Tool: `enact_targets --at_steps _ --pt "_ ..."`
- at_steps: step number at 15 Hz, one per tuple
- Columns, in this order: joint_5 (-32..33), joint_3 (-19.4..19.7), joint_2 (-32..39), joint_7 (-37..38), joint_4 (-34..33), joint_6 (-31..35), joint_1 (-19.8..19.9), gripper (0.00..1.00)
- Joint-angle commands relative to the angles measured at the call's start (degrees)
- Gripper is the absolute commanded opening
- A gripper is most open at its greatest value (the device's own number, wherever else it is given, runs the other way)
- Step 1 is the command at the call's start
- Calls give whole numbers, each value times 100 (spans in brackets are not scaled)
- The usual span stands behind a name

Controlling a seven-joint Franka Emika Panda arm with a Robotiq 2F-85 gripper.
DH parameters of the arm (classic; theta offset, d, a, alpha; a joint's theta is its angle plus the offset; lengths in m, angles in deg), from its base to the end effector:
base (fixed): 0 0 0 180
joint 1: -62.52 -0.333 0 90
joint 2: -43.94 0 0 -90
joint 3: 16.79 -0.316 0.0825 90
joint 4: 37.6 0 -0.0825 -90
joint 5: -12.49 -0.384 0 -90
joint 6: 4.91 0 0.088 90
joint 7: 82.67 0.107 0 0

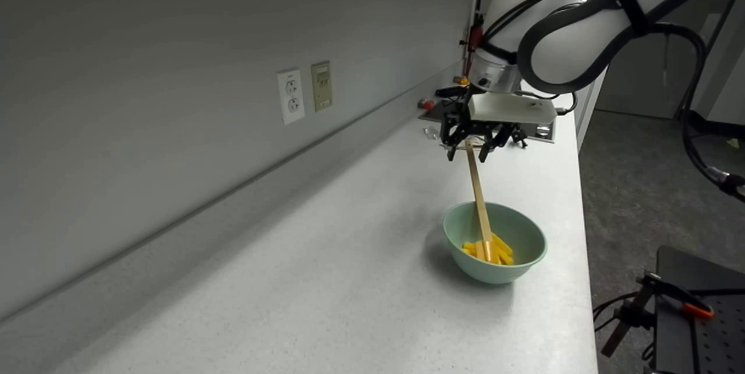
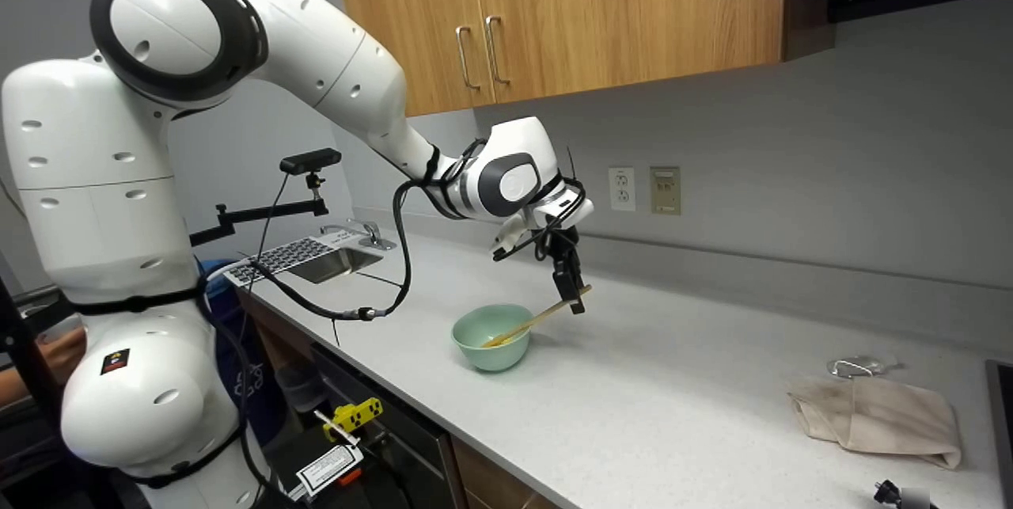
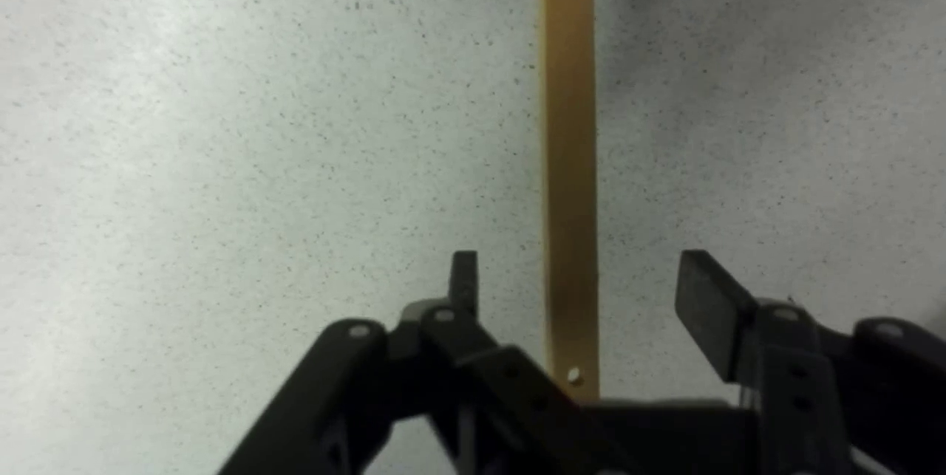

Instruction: Use the ladle to stir in the bowl

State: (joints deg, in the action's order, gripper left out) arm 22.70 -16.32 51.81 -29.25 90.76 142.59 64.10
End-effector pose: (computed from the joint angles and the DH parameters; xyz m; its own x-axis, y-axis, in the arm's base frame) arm 0.5570 -0.0169 0.3266 0.6560 -0.7249 0.2102 -0.7283 -0.6811 -0.0757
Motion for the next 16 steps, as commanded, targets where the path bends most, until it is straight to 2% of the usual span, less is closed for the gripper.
enact_targets --at_steps 1,6,11,16 --pt "87 194 156 88 -131 156 -160 40" --pt "158 287 126 201 -107 193 -255 2" --pt "320 333 61 365 -28 387 -368 2" --pt "1065 435 -51 961 88 570 -516 2"
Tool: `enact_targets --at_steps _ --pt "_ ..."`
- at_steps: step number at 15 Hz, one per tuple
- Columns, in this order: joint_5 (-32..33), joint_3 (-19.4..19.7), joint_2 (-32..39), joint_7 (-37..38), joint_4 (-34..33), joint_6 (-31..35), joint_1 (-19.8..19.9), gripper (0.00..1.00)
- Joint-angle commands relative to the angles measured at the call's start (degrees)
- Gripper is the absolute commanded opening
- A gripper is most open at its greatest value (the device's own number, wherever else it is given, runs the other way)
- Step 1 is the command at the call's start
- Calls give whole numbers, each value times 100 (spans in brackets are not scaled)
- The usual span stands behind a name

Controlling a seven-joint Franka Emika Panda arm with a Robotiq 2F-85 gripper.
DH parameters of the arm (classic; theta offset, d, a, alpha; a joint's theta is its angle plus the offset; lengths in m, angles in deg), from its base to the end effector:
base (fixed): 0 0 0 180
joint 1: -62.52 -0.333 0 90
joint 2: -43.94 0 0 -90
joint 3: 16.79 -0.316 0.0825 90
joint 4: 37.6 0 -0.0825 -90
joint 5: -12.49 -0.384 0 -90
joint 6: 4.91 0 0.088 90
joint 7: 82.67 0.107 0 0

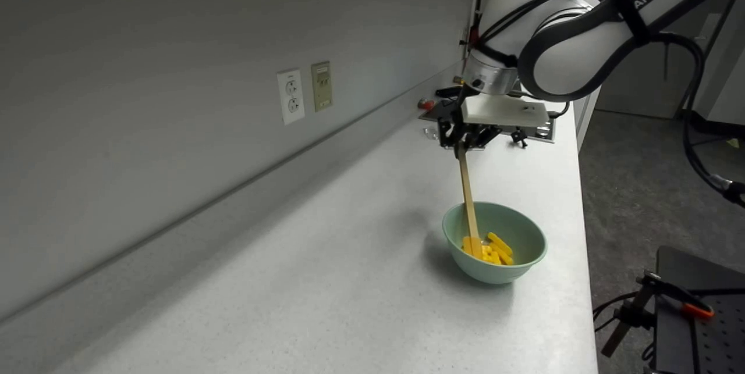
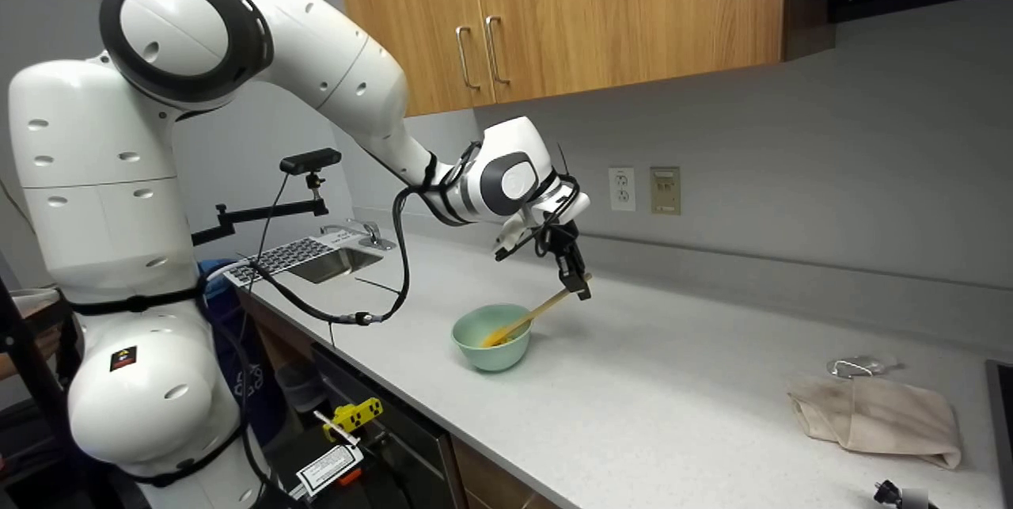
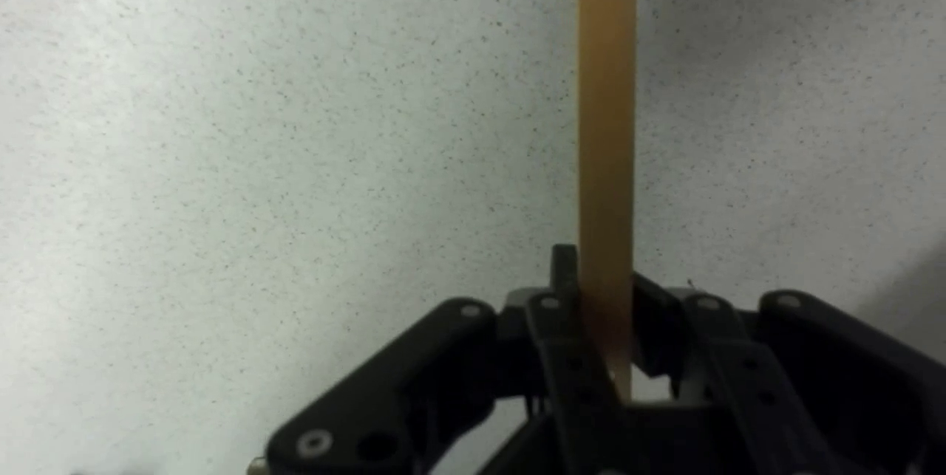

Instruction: Use the ladle to stir in the bowl

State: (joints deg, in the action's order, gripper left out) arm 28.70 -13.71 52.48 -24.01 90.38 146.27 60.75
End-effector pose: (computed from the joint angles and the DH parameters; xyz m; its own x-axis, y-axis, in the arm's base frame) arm 0.5641 -0.0055 0.3295 0.6474 -0.7052 0.2889 -0.7149 -0.6933 -0.0903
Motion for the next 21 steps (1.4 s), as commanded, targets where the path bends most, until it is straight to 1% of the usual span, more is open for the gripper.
enact_targets --at_steps 1,3,5,9,12,13,16,19,20,21 --pt "684 203 -164 615 162 229 -215 2" --pt "1145 247 -266 965 233 236 -271 2" --pt "1420 211 -364 1203 311 156 -284 2" --pt "1570 78 -618 1384 565 55 -266 2" --pt "1439 -13 -851 1250 768 53 -188 2" --pt "1496 -26 -936 1281 838 64 -167 2" --pt "1885 -44 -1146 1542 980 105 -62 2" --pt "2611 -86 -1259 2077 1036 170 85 2" --pt "2876 50 -1292 2259 1042 179 -23 2" --pt "3111 53 -1320 2418 1049 176 -6 2"
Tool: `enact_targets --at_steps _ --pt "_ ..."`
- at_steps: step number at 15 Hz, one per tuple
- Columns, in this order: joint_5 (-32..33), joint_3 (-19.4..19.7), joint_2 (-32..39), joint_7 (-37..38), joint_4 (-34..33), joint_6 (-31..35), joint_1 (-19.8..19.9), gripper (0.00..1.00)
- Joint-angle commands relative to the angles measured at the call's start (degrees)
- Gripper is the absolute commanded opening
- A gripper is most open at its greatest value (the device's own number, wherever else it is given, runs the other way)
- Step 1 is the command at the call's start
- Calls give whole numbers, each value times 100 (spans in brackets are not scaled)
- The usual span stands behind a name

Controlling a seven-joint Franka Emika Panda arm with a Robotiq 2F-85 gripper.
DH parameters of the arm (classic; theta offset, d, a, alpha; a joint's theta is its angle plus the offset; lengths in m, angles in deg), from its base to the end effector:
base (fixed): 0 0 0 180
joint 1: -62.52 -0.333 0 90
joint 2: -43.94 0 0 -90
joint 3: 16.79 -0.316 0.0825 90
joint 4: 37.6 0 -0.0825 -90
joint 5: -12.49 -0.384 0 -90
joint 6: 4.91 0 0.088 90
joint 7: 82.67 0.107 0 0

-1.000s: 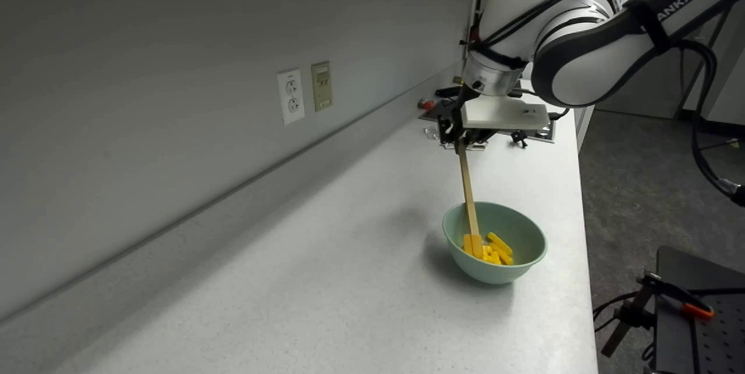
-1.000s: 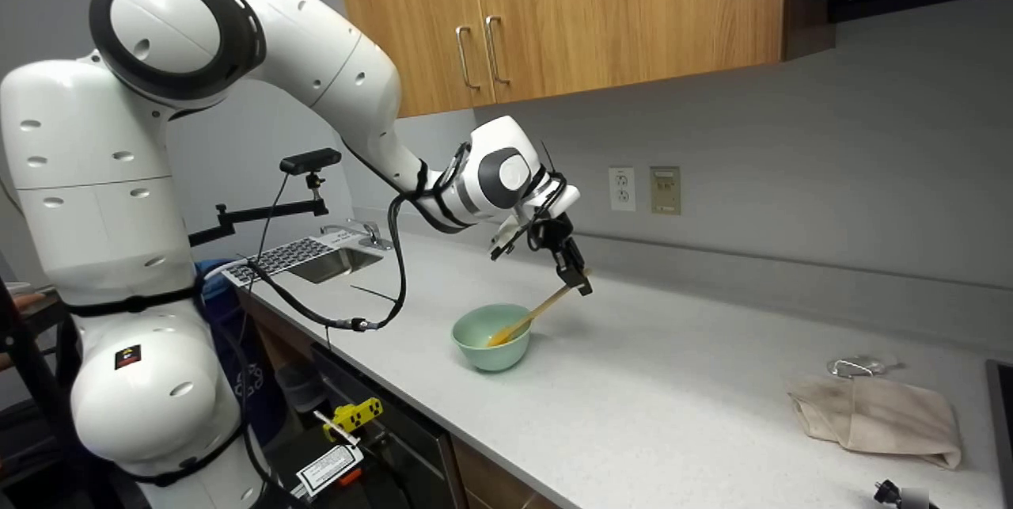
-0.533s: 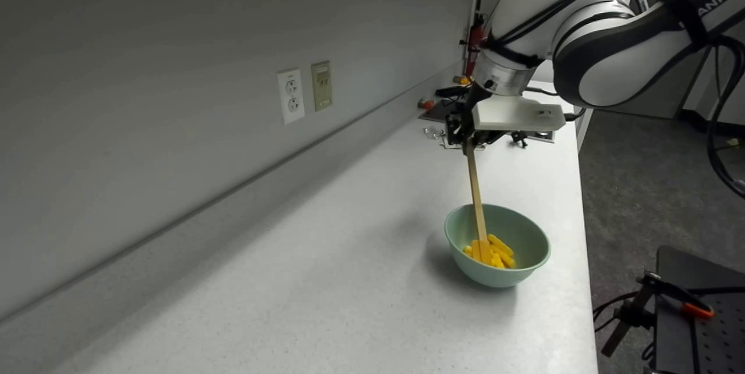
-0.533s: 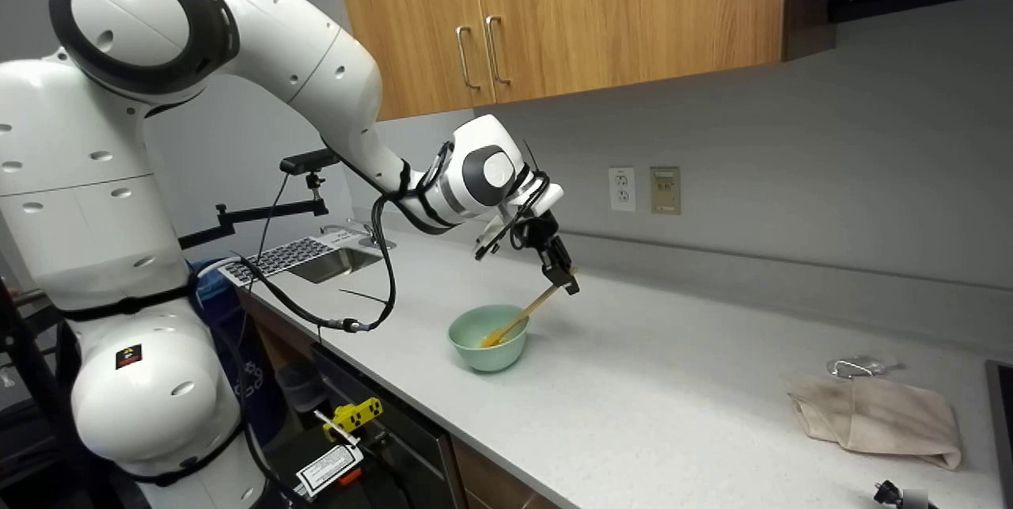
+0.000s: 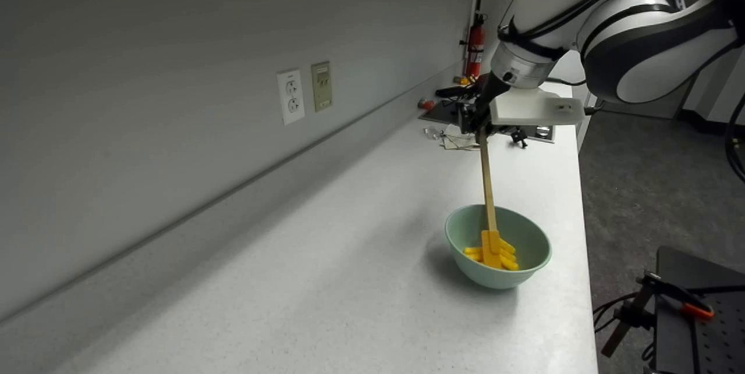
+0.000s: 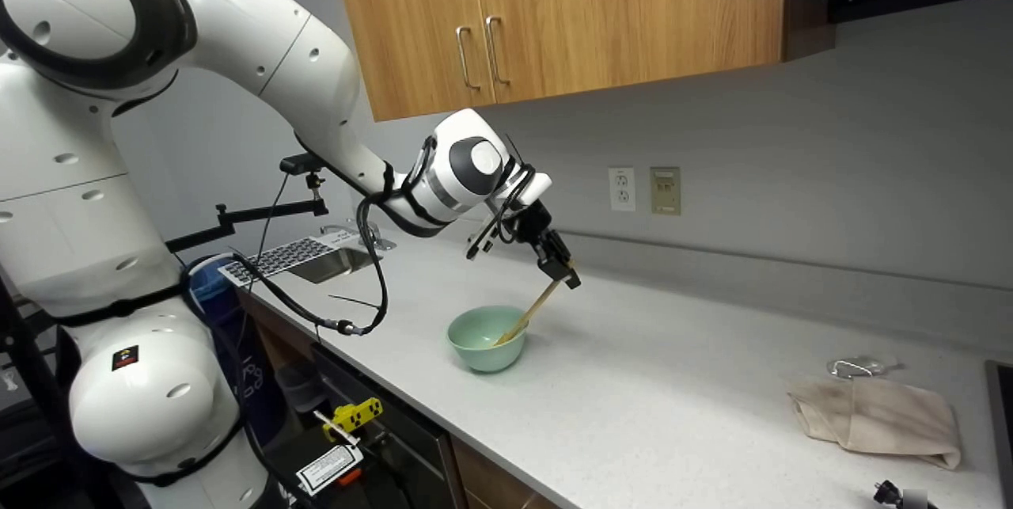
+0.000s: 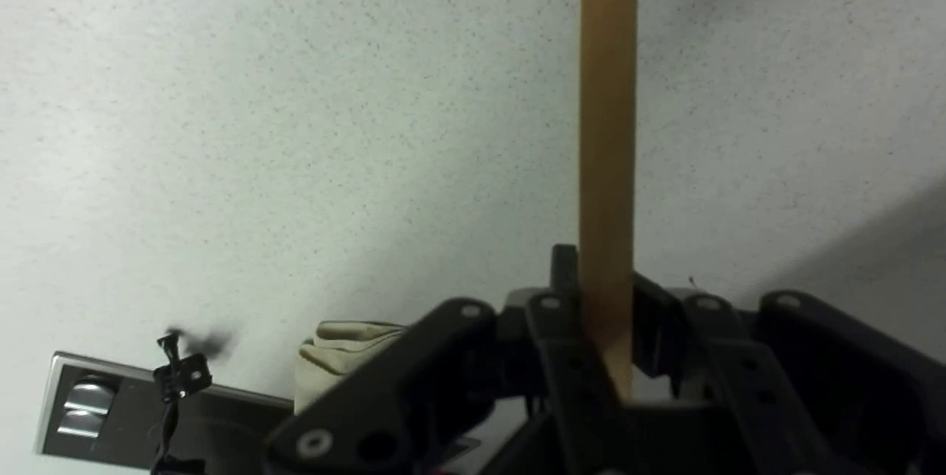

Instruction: Use the ladle to stir in the bowl

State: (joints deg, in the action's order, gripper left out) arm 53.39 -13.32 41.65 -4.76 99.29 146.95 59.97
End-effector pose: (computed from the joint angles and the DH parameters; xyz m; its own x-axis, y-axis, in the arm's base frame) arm 0.5125 0.0095 0.3604 0.6079 -0.6291 0.4843 -0.7012 -0.7116 -0.0443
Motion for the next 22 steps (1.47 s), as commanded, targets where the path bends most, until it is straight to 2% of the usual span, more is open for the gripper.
enact_targets --at_steps 1,5,8,12,18,22 --pt "776 28 -241 571 163 135 67 2" --pt "944 54 -220 751 201 393 52 2" --pt "614 86 -162 448 313 850 24 2" --pt "679 -11 -223 557 503 1026 -35 2" --pt "878 4 -409 645 653 784 10 2" --pt "1471 -26 -540 1045 638 630 87 2"
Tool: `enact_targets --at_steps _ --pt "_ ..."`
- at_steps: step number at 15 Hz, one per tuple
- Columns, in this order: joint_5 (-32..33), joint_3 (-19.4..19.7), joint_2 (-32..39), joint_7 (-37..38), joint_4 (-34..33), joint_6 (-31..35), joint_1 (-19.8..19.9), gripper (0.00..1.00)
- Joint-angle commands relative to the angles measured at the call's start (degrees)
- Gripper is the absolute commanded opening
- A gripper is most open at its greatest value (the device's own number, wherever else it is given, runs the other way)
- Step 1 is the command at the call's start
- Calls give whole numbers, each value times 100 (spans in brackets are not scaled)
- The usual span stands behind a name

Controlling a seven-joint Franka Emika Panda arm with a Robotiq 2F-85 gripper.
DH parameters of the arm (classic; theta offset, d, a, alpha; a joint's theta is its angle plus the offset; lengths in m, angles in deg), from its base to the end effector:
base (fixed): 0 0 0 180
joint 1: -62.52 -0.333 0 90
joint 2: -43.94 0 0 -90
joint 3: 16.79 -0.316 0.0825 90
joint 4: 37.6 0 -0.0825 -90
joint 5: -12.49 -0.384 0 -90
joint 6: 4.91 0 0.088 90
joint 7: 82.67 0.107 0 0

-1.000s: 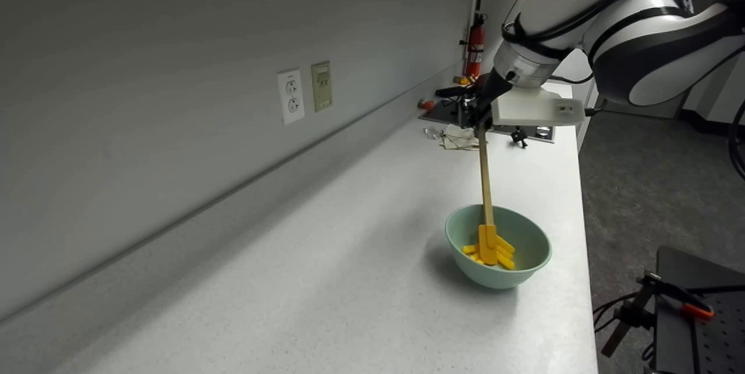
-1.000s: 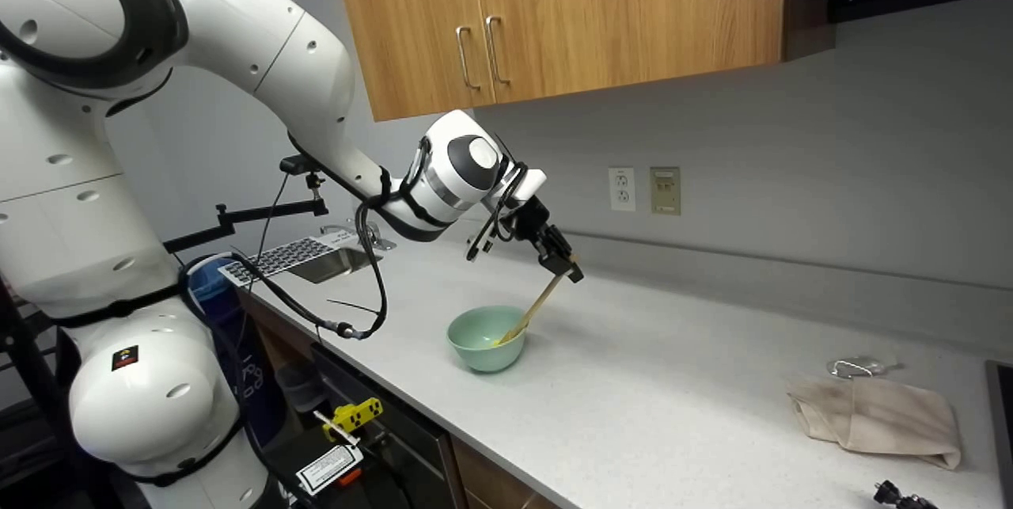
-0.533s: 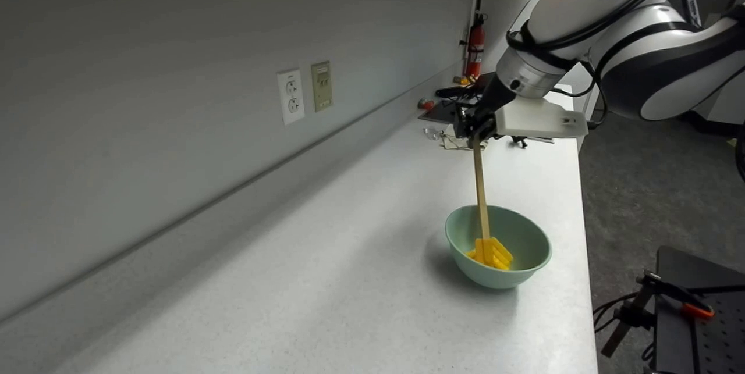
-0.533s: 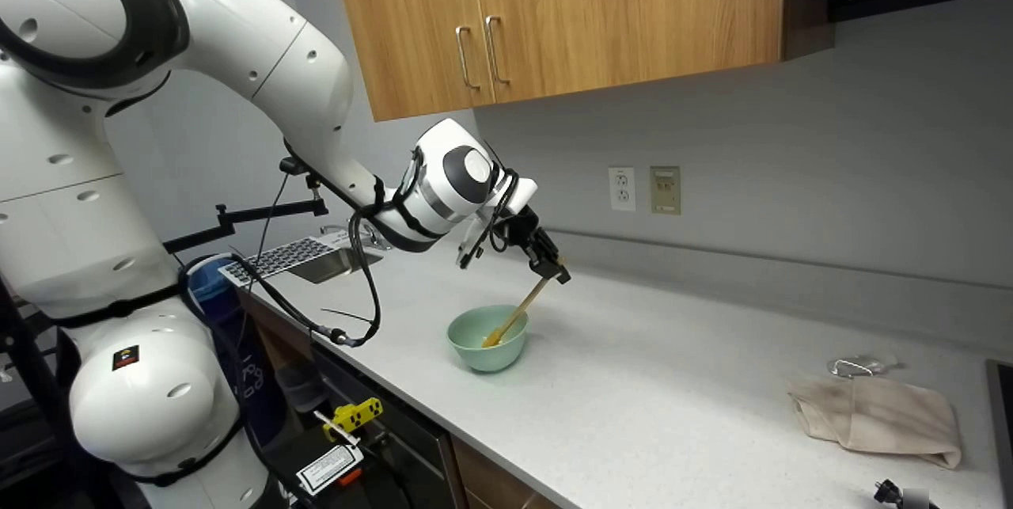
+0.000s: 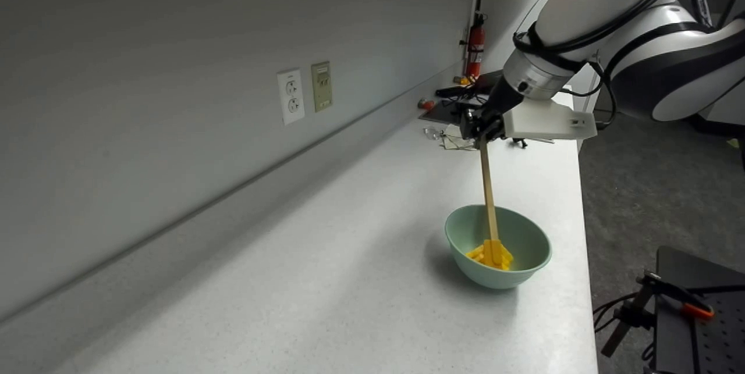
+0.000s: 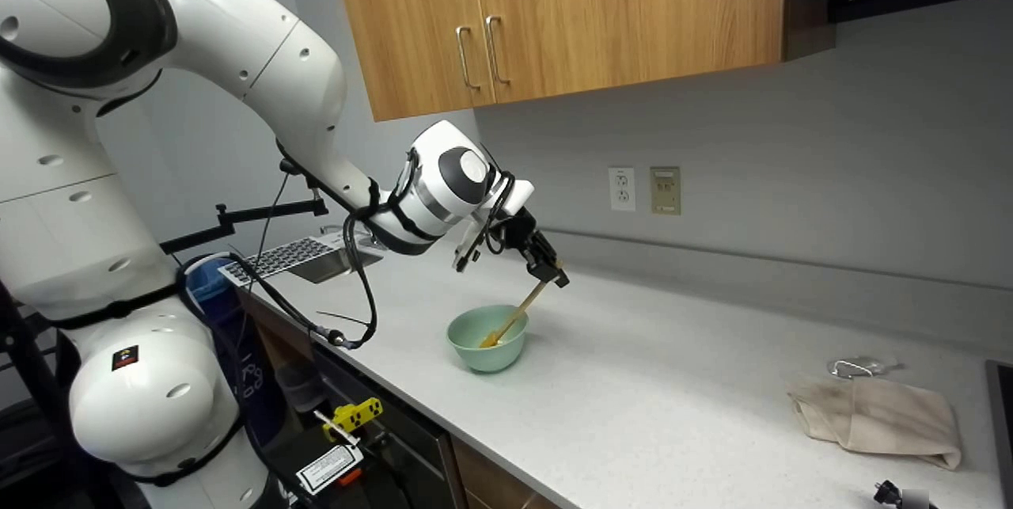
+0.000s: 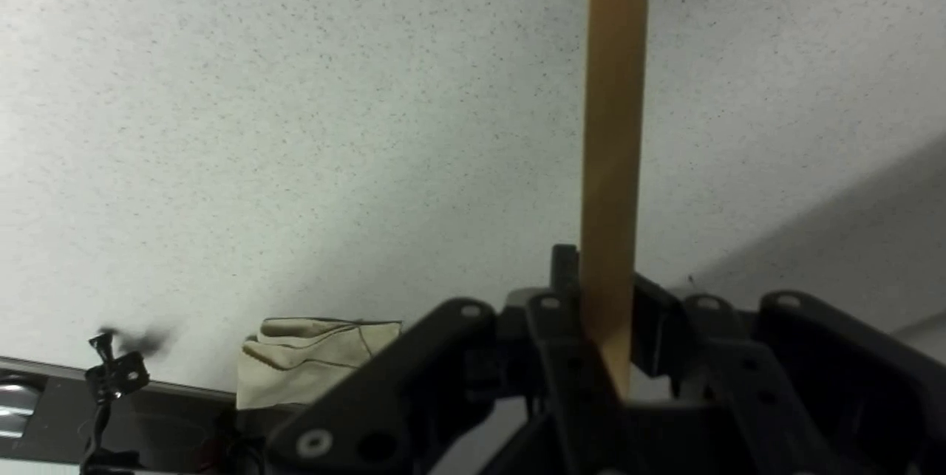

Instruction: Use the ladle to stir in the bowl

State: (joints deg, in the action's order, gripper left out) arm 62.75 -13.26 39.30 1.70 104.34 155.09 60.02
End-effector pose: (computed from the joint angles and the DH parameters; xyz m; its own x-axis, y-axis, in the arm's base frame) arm 0.4885 0.0267 0.3525 0.6183 -0.5791 0.5313 -0.6286 -0.7702 -0.1079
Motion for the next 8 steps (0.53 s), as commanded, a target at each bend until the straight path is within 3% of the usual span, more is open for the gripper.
enact_targets --at_steps 1,8 --pt "700 -37 -330 508 131 -212 94 2" --pt "2153 -40 -485 1459 73 -288 143 2"
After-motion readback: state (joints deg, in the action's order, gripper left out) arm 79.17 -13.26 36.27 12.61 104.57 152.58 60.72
